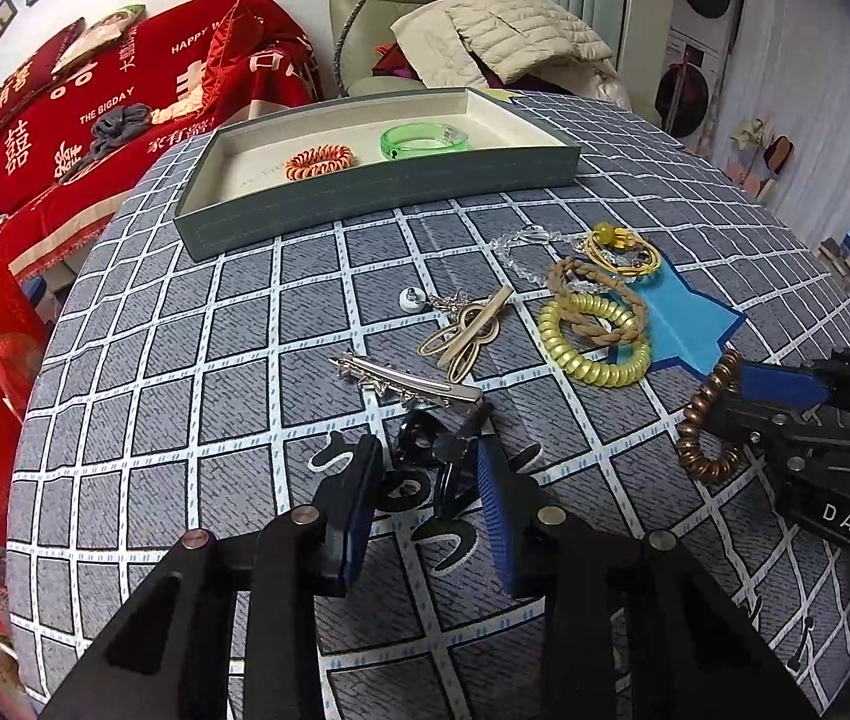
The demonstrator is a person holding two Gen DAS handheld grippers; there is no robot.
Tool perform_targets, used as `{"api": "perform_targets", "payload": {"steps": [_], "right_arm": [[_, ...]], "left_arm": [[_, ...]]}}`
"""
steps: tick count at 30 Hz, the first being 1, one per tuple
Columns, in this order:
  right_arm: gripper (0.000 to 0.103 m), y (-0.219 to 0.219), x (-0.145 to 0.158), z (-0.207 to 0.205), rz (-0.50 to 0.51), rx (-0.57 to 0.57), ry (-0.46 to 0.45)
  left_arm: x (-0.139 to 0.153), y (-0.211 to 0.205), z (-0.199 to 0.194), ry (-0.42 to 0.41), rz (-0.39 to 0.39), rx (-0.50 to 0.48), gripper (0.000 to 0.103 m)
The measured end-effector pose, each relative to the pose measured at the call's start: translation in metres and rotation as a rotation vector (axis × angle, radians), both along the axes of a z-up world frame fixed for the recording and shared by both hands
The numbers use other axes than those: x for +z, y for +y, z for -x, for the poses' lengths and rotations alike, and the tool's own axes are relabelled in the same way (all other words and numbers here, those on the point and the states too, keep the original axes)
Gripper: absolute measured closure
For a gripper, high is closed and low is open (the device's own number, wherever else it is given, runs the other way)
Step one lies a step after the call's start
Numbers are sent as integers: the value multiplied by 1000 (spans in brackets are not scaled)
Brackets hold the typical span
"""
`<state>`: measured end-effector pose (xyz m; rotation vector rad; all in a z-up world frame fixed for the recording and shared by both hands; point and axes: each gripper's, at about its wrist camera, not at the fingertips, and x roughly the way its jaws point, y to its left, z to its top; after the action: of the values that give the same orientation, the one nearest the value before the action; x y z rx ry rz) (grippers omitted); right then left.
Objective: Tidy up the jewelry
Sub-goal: 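Grasp the black claw clip with the left tool while the right tool grasps the brown coil tie, then carry both items over the tray and open the left tool to drop the claw clip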
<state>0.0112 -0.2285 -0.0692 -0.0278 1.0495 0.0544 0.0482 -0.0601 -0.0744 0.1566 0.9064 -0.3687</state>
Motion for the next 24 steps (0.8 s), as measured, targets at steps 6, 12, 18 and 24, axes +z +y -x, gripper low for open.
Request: {"api": "perform_targets", "payload": {"steps": [6, 12, 18, 24], "right_arm": [[90, -5, 1, 4, -25, -26, -3], [90, -17, 7, 5, -82, -67, -11], [90, -26, 19, -1, -131, -90, -30], [90, -32, 37, -17, -172, -89, -57]], "left_arm": [[2, 11, -2, 24, 55, 19, 60], [10, 27, -2, 33, 133, 40, 60], [28, 36, -3, 8, 168, 47, 60], [50, 41, -19, -22, 177, 53, 60]]}}
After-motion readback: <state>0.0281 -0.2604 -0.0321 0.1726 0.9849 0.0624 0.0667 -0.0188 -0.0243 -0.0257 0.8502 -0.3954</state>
